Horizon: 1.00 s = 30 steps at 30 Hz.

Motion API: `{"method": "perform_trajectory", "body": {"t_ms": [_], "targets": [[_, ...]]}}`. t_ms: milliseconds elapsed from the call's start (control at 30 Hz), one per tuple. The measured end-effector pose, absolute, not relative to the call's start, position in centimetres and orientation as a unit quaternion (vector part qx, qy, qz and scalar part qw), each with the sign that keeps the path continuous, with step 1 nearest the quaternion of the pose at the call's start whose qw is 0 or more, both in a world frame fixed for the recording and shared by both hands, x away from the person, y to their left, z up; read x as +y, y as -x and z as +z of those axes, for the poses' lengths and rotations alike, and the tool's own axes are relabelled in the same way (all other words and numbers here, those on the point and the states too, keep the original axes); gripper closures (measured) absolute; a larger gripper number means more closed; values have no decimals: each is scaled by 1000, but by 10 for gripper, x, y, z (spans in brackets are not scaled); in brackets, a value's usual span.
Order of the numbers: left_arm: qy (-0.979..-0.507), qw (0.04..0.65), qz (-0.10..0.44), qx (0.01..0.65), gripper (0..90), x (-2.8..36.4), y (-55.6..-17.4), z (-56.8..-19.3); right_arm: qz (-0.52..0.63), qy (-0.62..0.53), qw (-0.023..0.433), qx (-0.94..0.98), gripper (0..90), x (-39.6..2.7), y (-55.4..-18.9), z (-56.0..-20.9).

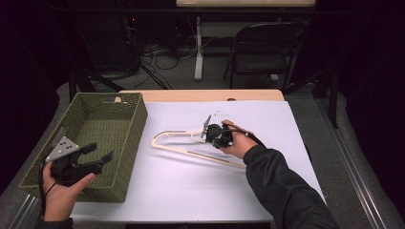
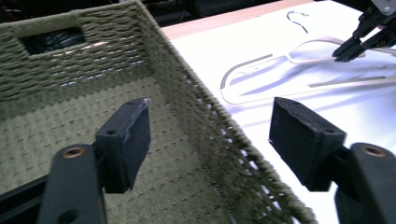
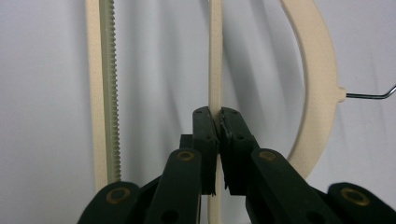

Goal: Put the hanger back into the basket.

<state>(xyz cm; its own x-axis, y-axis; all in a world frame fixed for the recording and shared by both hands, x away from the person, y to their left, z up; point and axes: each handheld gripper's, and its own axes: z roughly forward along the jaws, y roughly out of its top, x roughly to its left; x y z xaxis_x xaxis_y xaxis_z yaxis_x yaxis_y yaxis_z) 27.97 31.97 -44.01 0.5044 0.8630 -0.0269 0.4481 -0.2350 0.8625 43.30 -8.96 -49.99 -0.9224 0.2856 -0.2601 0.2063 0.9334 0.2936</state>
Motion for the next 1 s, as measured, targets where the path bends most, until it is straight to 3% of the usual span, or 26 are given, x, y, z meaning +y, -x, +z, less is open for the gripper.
{"method": "perform_trajectory", "body": {"t_ms": [333,1000], "targets": [[-766,440,223,413,324,298,-280,-437,145,-103,165,970,857,-102,-403,-495],[-811,449,163,339,352,222,-293,-437,164,-40,243,955,857,-115,-343,-494]]}}
